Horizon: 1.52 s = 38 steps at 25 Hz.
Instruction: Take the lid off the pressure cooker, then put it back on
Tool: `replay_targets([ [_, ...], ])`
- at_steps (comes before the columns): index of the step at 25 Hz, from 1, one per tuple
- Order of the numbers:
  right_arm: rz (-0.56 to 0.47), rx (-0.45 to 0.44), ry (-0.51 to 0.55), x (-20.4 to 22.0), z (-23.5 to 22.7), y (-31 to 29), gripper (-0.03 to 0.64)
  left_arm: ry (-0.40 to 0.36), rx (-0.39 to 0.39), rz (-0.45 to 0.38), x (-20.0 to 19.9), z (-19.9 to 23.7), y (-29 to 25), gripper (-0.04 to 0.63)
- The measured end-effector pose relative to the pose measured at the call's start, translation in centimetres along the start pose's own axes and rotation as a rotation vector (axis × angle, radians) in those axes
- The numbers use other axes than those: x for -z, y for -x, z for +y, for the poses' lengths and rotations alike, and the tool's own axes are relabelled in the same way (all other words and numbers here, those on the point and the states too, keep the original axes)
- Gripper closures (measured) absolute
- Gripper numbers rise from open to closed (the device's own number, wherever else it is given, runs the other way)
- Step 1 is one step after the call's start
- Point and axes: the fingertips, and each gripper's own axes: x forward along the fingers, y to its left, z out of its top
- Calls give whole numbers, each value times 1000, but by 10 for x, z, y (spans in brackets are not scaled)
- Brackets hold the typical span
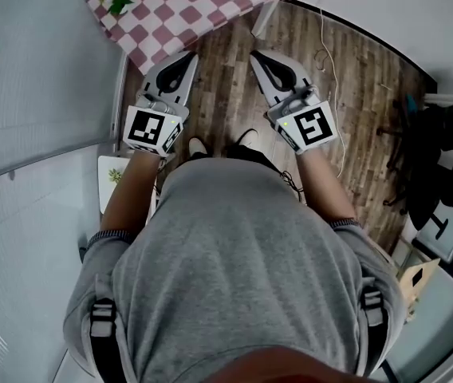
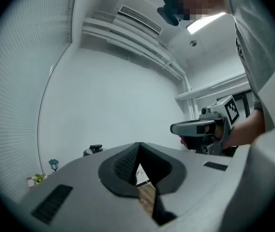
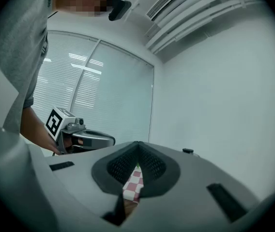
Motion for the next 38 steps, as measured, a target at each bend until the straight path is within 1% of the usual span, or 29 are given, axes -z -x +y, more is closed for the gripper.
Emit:
replay_targets([
  [4, 1, -20, -10, 3, 2, -1, 607, 14, 14, -5, 1, -1, -4, 577],
  [10, -7, -1, -57, 5, -9, 0, 604, 9, 22, -3, 0, -4, -12, 575],
  [11, -10, -4, -67, 5, -11, 0, 563, 10, 21, -5, 0, -3, -13, 574],
  [12, -13, -10, -77, 4, -12, -1, 500, 13, 22, -7, -1, -3, -14, 570],
  [14, -20, -22, -88, 3, -12, -1, 447, 23, 28, -11, -2, -4, -16, 482],
  [16, -16, -35, -89, 4, -13, -1, 367, 26, 38, -15, -3, -5, -19, 372],
  [17, -10, -43, -89, 4, -14, -2, 335, 24, 42, -16, -3, -5, -21, 347],
  [19, 1, -55, -92, 6, -17, -2, 293, 18, 45, -20, -4, -6, -24, 287],
  [22, 11, -61, -91, 9, -23, 0, 251, 18, 46, -24, -5, -8, -29, 261],
  [28, 12, -56, -54, 10, -40, 5, 221, 10, 45, -7, 0, -18, -45, 249],
  [33, 9, -71, -44, 13, -59, 12, 219, 2, 46, 2, 2, -28, -65, 249],
  [38, 8, -98, -39, 16, -80, 22, 219, 5, 24, -1, 1, -40, -91, 249],
])
